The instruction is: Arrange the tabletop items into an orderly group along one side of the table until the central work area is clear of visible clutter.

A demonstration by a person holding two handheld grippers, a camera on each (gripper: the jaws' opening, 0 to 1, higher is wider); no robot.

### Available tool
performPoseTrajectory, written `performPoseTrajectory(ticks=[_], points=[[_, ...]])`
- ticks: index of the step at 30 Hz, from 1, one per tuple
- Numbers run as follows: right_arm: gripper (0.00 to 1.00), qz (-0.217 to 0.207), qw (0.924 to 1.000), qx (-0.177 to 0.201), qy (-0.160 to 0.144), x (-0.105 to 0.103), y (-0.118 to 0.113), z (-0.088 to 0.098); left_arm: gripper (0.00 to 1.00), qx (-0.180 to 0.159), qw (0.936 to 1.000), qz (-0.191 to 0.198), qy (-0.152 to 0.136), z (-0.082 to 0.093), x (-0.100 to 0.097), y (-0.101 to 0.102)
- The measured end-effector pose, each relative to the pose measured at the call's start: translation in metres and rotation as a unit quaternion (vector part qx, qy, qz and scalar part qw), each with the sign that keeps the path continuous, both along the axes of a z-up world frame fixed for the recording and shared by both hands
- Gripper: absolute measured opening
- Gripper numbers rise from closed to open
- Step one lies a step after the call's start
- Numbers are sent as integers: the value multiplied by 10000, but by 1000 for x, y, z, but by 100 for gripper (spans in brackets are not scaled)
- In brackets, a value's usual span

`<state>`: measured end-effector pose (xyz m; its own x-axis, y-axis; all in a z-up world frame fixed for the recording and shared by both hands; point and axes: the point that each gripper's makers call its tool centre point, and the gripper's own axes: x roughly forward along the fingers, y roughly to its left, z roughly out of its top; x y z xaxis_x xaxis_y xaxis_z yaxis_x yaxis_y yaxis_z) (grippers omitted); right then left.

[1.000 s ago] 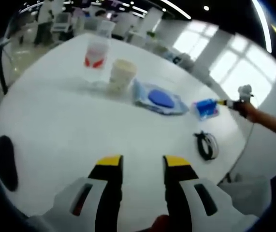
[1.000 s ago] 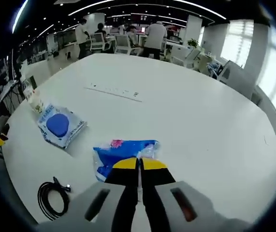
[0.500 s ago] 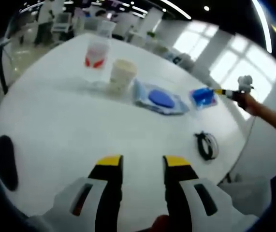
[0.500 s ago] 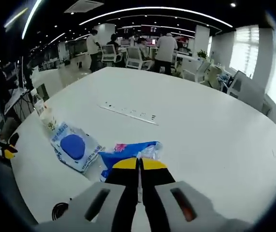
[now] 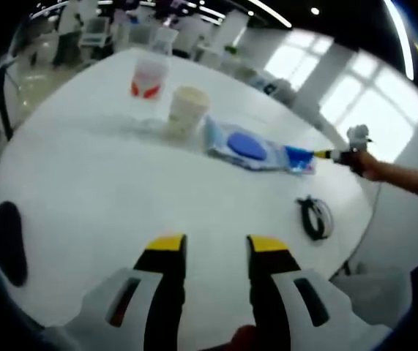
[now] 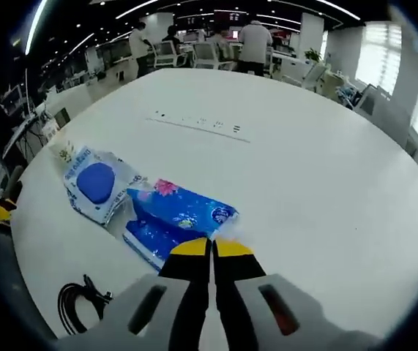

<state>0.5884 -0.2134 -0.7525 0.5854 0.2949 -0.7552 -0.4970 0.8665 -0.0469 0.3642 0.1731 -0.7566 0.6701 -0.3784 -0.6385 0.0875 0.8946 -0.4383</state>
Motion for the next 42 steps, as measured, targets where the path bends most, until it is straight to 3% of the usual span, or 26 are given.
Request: performPoseTrajectory(ticks=[5, 11, 15, 19, 24, 30, 33, 38, 40, 42], points=[[0, -80, 10000, 13, 46, 1, -10, -4, 30, 22, 10000, 0, 53, -3, -1, 0], [1, 141, 9997, -119, 143, 4, -19, -15, 30, 68, 9999, -32, 126, -7, -3, 0], [7, 173, 9997, -138, 133, 5, -24, -17, 30, 88, 9998, -34, 185, -10, -5, 0], [22, -184, 9990, 295, 298, -2, -22, -20, 30, 113, 9997, -79, 224, -12, -5, -1], [24, -247, 9984, 423, 289, -15, -16, -29, 30, 143, 9994, -152, 272, -15, -8, -4], [16, -582, 9964, 492, 362, -14, -16, -43, 30, 160, 9992, -172, 320, -17, -10, -3], [12, -660, 9958, 419, 470, 0, -26, -56, 30, 158, 9992, -131, 334, -17, -12, -2], [9, -572, 9968, 322, 458, 11, -33, -58, 30, 168, 9991, -154, 352, -18, -12, -2], [8, -553, 9970, 283, 462, 3, -32, -54, 30, 176, 9991, -175, 358, -18, -12, -3], [8, -580, 9970, 294, 432, 15, -40, -58, 30, 182, 9990, -189, 365, -19, -12, -3]])
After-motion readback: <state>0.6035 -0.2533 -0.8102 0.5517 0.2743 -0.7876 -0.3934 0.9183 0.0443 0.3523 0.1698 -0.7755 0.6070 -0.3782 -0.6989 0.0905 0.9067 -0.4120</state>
